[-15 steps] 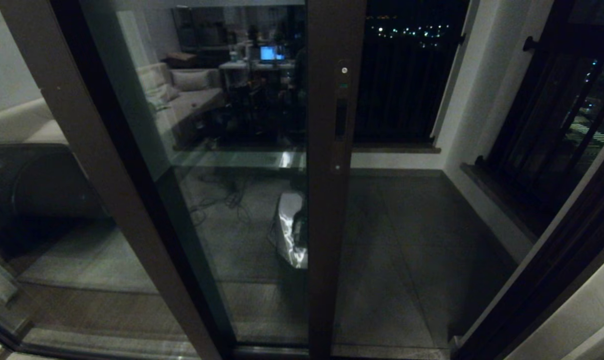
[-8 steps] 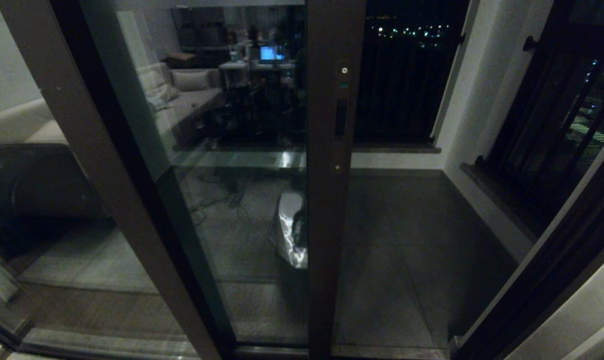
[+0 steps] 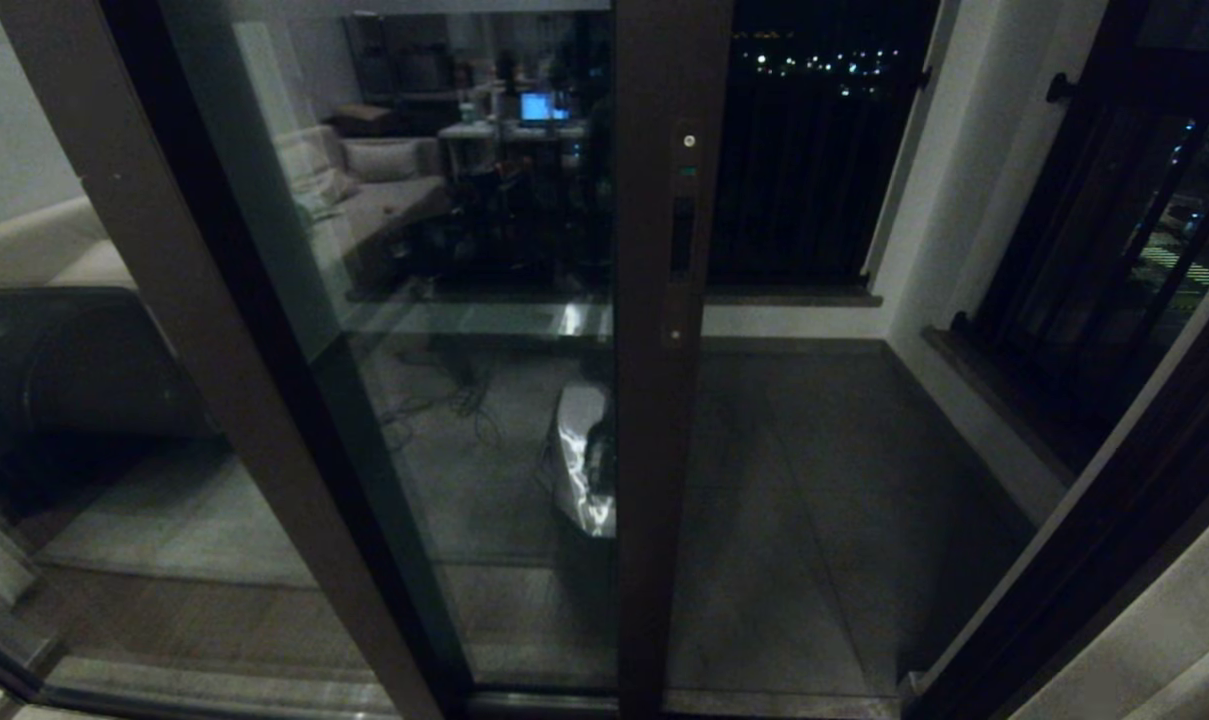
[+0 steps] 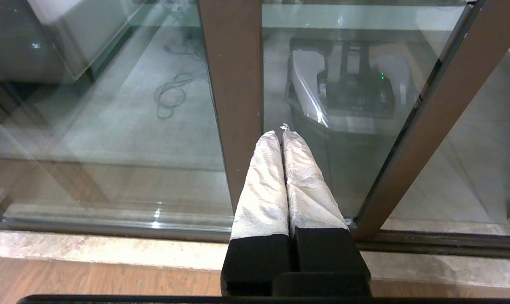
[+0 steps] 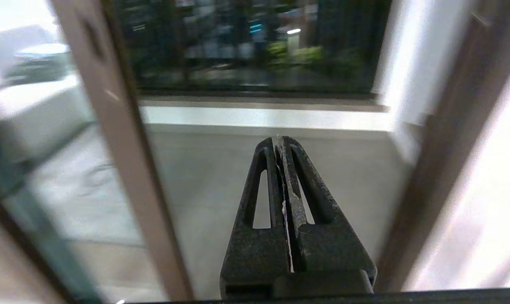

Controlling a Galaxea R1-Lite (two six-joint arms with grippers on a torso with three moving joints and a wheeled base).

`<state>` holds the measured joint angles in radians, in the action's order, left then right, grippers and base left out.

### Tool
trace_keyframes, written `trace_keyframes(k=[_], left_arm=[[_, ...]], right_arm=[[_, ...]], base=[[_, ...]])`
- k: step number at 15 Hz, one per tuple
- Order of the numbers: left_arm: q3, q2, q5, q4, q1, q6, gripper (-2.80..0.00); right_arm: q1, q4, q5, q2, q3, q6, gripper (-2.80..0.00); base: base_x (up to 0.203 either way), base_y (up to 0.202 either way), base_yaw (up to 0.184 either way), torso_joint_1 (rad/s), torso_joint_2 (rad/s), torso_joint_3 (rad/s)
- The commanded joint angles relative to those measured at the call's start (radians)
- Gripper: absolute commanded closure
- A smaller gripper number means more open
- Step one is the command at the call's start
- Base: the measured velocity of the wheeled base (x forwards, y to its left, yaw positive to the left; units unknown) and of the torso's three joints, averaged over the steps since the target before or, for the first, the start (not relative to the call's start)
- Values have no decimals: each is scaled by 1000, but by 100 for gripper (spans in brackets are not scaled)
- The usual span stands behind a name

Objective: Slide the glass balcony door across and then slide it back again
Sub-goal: Close the slid door

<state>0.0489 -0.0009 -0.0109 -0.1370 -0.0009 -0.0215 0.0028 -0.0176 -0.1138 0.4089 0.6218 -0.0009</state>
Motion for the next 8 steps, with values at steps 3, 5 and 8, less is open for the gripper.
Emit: trace_keyframes(k=[3, 5, 8], left_arm=[[0, -1, 0, 0, 0, 0, 0], [0, -1, 0, -1, -1, 0, 0], [0, -1, 0, -1, -1, 0, 0]], right_arm=[[69, -36, -67, 485, 343, 68, 0], [205, -62, -65, 623, 464, 106, 0], [485, -99, 92, 744, 553, 128, 0]], base=[[0, 0, 0, 0, 0, 0], [0, 0, 0, 0, 0, 0], [0, 0, 0, 0, 0, 0]])
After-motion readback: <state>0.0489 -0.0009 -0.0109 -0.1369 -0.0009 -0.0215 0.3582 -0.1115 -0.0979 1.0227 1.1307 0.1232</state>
